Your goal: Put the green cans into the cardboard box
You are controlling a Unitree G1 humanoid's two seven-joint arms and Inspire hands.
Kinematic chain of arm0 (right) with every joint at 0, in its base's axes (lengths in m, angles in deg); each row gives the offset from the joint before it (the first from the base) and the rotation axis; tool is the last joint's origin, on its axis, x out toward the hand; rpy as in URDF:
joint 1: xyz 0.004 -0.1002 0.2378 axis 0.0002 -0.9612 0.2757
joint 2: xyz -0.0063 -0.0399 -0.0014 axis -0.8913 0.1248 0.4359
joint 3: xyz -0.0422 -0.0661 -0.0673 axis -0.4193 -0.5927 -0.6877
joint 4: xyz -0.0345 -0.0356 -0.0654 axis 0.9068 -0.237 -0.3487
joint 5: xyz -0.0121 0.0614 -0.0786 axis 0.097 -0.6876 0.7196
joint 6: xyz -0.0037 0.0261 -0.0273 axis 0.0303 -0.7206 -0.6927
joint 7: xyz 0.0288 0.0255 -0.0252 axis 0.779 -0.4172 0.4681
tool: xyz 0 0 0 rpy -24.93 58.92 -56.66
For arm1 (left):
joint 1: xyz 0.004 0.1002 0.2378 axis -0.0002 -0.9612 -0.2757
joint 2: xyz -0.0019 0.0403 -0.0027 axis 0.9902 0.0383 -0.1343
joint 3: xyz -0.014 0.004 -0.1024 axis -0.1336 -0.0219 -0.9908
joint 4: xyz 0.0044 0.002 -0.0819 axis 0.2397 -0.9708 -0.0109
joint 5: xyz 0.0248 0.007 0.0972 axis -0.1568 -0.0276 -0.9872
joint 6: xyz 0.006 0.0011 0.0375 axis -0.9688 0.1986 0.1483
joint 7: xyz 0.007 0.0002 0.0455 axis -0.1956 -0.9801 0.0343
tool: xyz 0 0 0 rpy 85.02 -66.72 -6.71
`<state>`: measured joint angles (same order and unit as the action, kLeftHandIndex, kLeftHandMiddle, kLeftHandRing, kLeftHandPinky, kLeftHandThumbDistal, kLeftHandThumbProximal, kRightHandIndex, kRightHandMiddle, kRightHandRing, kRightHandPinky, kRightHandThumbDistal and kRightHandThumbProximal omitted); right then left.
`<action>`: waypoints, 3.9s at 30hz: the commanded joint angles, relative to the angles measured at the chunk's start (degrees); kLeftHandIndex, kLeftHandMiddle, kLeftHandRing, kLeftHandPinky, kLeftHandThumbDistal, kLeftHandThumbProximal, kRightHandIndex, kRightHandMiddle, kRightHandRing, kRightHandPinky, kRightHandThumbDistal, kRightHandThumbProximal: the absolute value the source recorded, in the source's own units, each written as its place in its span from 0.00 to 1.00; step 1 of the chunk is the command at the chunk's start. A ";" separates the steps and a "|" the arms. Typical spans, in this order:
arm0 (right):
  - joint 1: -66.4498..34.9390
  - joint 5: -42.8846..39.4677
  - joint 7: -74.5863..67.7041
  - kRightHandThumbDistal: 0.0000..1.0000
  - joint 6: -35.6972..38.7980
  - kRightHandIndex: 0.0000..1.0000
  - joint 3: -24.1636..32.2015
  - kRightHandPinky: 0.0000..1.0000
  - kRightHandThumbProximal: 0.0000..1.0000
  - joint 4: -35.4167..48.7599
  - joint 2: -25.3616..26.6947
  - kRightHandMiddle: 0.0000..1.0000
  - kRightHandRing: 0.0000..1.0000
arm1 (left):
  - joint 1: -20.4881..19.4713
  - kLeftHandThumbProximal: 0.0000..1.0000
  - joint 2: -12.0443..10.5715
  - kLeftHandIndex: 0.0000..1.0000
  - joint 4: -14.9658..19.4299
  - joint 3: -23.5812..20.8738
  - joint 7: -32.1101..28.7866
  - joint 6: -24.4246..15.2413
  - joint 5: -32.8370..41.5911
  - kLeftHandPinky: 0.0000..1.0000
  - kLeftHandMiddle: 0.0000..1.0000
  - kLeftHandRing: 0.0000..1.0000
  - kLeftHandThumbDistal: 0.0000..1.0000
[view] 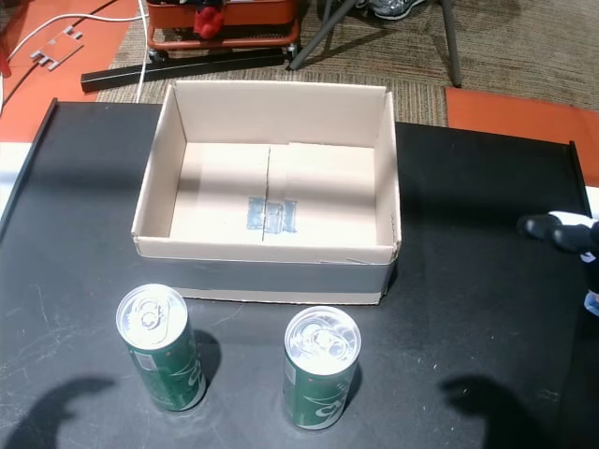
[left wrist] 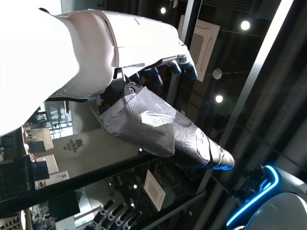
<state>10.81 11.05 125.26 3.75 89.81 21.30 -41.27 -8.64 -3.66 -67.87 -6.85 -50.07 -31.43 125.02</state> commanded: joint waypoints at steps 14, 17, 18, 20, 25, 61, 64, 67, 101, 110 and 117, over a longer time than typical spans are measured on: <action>0.40 1.73 -1.98 1.00 1.17 0.70 -0.40 0.80 0.56 -0.52 -1.72 0.66 0.70 | 0.85 0.44 0.08 0.76 -0.63 -0.13 0.41 0.51 -0.85 0.85 0.84 0.92 0.95; 3.65 5.01 -2.45 1.00 0.85 0.72 0.33 0.82 0.62 -4.48 0.42 0.73 0.77 | 1.31 0.45 -0.18 0.74 -0.74 0.02 0.68 -0.20 -1.78 0.84 0.83 0.92 0.96; 4.54 4.59 -2.15 1.00 -2.16 0.73 -0.19 0.83 0.54 -5.89 2.05 0.75 0.79 | 1.21 0.44 -0.31 0.73 -0.62 0.22 0.97 -0.16 -1.99 0.84 0.82 0.91 0.96; 6.07 4.47 -1.73 1.00 -6.48 0.72 -0.95 0.87 0.54 -8.28 3.70 0.76 0.80 | 1.02 0.44 -0.62 0.73 -0.35 0.65 1.58 -0.01 -2.22 0.83 0.81 0.90 0.99; 6.82 14.48 -6.91 1.00 -9.14 0.69 -2.33 0.88 0.57 -13.22 2.77 0.76 0.82 | 0.82 0.48 -1.18 0.71 -0.10 1.04 2.44 -0.81 -3.40 0.84 0.80 0.89 1.00; 13.08 38.63 -20.13 1.00 -7.12 0.90 -9.57 0.97 0.70 -34.14 9.77 0.90 0.87 | -0.63 0.45 0.14 0.73 -0.65 2.15 1.96 3.23 1.01 0.87 0.83 0.91 1.00; 12.90 38.31 -20.11 1.00 -7.23 0.92 -9.79 0.96 0.68 -33.59 9.98 0.91 0.88 | -0.87 0.45 0.20 0.73 -0.42 2.09 1.68 4.84 2.00 0.86 0.83 0.90 1.00; 13.02 38.37 -20.06 1.00 -7.02 0.96 -9.87 0.97 0.66 -33.61 10.36 0.93 0.90 | -0.80 0.53 -0.15 0.72 -0.15 1.87 1.64 5.49 2.39 0.86 0.83 0.90 1.00; 18.05 51.74 -30.99 1.00 -3.29 0.88 -11.92 1.00 0.61 -46.97 14.39 0.90 0.93 | -0.51 0.70 -1.07 0.67 0.20 0.01 0.95 9.59 4.44 0.87 0.79 0.89 1.00; 17.91 53.39 -31.46 1.00 -2.88 0.88 -13.82 1.00 0.60 -49.57 14.66 0.91 0.93 | 0.34 0.63 -1.11 0.65 -0.12 -0.08 2.17 10.34 3.96 0.85 0.78 0.88 1.00; 17.71 52.80 -30.45 1.00 -3.61 0.84 -14.99 1.00 0.61 -49.88 14.99 0.88 0.92 | 0.67 0.54 -0.98 0.65 -0.51 -0.43 2.75 10.93 3.68 0.85 0.78 0.88 0.94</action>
<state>28.86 63.86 94.29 0.30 75.40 -28.11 -26.59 -8.11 -3.92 -67.88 -6.92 -47.71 -20.52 129.18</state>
